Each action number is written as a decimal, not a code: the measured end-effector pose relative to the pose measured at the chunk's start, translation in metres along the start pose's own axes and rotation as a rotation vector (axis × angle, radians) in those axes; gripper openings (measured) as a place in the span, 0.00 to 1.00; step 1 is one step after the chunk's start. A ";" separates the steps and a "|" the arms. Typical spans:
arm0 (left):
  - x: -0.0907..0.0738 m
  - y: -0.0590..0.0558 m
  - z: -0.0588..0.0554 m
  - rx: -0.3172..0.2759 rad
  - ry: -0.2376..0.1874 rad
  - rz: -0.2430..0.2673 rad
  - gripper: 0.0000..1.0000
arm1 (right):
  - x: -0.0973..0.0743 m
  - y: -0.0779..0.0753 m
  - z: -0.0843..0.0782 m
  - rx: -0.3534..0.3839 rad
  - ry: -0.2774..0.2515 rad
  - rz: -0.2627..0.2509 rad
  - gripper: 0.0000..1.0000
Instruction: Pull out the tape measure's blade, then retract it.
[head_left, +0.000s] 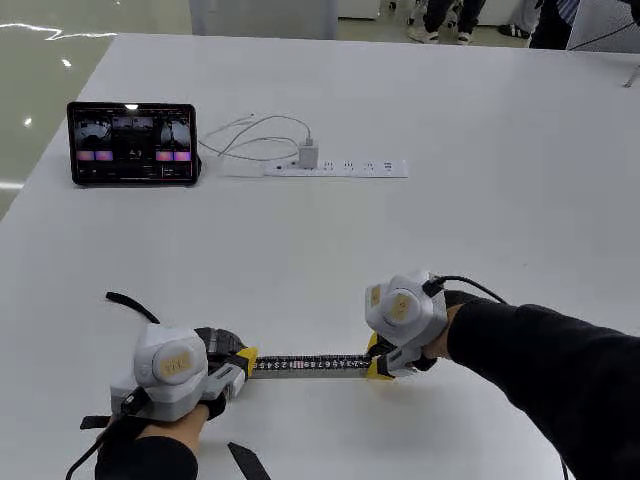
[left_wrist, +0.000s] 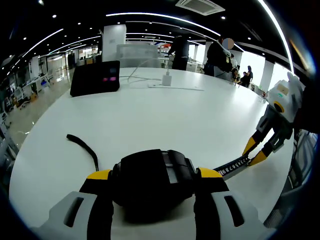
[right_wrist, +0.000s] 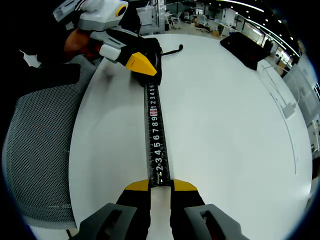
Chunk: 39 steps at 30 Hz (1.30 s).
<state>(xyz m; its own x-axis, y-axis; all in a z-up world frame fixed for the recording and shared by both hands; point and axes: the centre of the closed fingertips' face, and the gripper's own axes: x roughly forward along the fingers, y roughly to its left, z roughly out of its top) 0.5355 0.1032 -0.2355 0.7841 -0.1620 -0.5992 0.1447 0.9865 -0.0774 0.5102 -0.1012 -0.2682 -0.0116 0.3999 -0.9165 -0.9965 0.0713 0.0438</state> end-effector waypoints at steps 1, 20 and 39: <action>0.000 0.000 0.000 0.000 0.001 0.000 0.61 | 0.000 0.000 0.001 0.000 0.000 0.001 0.10; 0.001 0.000 -0.001 -0.006 0.015 -0.006 0.61 | 0.005 0.000 0.009 0.003 -0.011 0.006 0.10; 0.000 0.000 -0.001 -0.011 0.017 -0.007 0.61 | 0.008 0.001 0.017 0.002 -0.015 0.007 0.10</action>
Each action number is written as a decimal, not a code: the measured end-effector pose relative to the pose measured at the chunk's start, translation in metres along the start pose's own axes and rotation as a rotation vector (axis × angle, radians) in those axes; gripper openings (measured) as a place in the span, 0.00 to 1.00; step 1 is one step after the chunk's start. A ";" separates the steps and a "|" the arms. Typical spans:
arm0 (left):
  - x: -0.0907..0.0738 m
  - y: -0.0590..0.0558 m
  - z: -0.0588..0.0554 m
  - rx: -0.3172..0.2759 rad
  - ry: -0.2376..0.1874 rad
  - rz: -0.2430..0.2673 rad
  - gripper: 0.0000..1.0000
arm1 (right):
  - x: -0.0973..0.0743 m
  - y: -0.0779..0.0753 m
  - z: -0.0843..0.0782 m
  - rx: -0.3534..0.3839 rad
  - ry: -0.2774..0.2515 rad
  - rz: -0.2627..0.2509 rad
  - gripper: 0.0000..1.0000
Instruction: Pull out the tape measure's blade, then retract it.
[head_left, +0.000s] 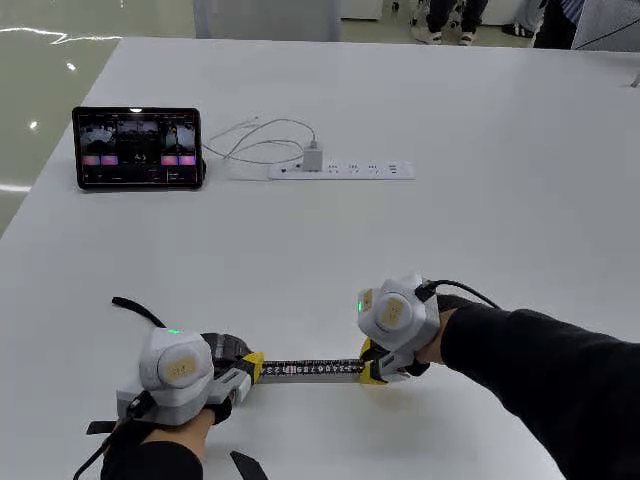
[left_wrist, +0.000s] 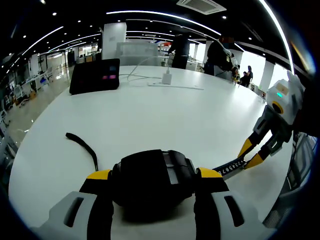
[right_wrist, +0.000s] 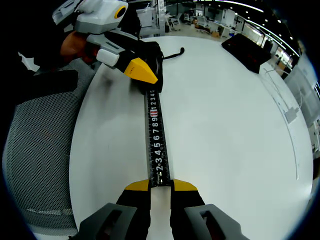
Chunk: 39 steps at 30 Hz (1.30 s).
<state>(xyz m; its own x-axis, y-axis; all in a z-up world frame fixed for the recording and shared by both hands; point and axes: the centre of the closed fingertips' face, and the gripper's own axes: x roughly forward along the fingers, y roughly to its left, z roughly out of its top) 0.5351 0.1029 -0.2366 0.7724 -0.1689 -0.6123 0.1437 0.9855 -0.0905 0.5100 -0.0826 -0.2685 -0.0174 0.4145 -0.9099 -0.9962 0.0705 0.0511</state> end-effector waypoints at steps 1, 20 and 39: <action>0.000 0.000 0.000 -0.001 0.000 0.000 0.61 | 0.000 0.000 0.000 0.000 0.000 0.000 0.10; 0.001 0.000 0.000 -0.003 0.005 -0.005 0.61 | 0.005 0.000 0.007 0.006 0.001 -0.002 0.10; 0.001 0.000 -0.001 -0.002 0.009 -0.011 0.61 | 0.008 0.000 0.016 0.002 0.007 0.000 0.10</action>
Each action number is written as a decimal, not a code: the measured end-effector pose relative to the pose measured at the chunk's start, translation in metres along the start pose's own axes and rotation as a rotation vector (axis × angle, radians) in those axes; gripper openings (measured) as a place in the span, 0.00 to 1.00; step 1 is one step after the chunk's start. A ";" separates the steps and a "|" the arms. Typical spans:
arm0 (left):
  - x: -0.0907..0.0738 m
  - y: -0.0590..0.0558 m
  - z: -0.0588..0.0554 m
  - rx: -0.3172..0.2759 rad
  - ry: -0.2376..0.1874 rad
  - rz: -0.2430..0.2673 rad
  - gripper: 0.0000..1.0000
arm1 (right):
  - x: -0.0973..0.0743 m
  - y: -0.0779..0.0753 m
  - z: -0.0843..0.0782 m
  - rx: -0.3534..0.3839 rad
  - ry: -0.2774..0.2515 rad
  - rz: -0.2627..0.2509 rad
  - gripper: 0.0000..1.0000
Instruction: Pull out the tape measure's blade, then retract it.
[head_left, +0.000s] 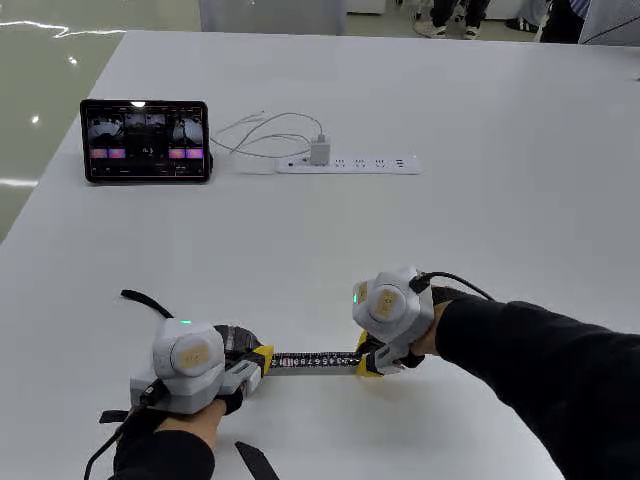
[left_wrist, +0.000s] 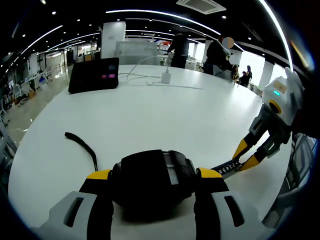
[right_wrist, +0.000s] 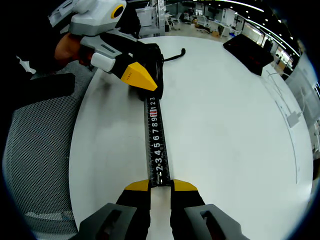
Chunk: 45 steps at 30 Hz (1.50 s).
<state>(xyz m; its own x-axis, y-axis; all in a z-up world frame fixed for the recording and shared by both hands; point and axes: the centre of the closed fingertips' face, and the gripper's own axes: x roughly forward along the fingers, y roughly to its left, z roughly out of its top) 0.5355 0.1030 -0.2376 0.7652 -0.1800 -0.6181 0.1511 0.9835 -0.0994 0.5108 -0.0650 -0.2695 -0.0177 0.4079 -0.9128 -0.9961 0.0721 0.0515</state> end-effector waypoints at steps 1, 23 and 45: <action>0.000 0.000 0.000 0.000 0.000 0.000 0.61 | 0.000 0.000 0.000 0.000 0.000 0.000 0.10; 0.001 0.001 0.000 -0.005 0.001 -0.003 0.61 | 0.005 -0.001 0.010 -0.016 -0.008 0.000 0.10; 0.000 0.001 0.000 -0.012 0.004 -0.015 0.61 | 0.009 0.000 0.018 -0.016 -0.016 -0.006 0.10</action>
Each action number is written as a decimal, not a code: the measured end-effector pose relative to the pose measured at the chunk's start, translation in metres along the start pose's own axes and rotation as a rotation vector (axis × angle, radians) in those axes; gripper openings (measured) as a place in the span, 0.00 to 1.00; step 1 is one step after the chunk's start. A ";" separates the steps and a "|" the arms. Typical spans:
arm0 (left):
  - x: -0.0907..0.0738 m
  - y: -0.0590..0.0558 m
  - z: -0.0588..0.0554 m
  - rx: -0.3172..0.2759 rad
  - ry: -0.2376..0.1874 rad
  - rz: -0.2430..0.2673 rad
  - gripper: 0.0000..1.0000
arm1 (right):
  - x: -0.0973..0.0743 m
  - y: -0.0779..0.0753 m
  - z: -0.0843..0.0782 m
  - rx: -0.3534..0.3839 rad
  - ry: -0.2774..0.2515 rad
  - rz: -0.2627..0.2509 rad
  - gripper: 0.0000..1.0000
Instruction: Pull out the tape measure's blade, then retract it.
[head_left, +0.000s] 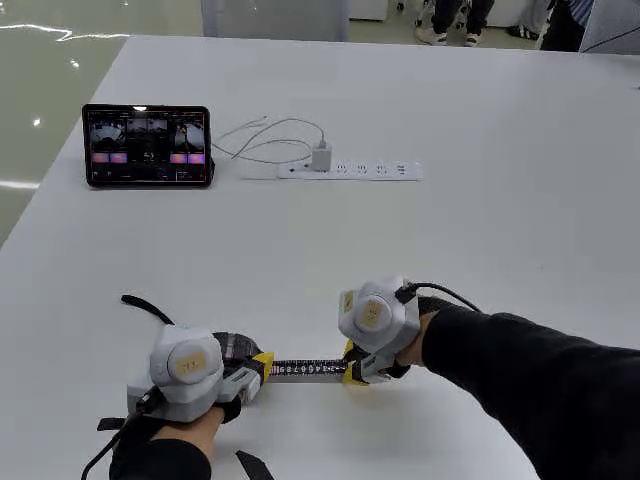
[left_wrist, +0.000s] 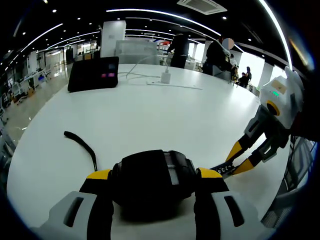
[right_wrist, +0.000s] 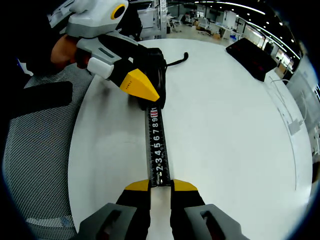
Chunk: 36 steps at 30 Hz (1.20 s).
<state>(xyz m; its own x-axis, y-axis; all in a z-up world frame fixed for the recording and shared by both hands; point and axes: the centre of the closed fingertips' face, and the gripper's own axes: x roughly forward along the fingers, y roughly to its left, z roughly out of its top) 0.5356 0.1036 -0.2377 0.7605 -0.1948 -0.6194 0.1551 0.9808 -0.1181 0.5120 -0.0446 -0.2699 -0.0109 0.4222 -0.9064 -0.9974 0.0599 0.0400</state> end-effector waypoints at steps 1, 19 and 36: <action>0.000 0.000 0.000 -0.001 0.000 -0.001 0.61 | 0.000 0.000 0.000 -0.002 0.000 0.000 0.10; -0.002 0.000 -0.001 -0.018 0.001 -0.023 0.60 | 0.004 0.001 0.009 0.006 -0.018 0.004 0.10; -0.002 0.000 0.000 -0.027 0.002 -0.031 0.60 | 0.008 0.002 0.016 -0.003 -0.028 0.011 0.10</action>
<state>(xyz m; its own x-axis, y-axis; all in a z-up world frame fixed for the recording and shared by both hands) 0.5343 0.1041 -0.2371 0.7546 -0.2252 -0.6163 0.1615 0.9741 -0.1582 0.5109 -0.0266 -0.2700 -0.0202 0.4478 -0.8939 -0.9974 0.0524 0.0488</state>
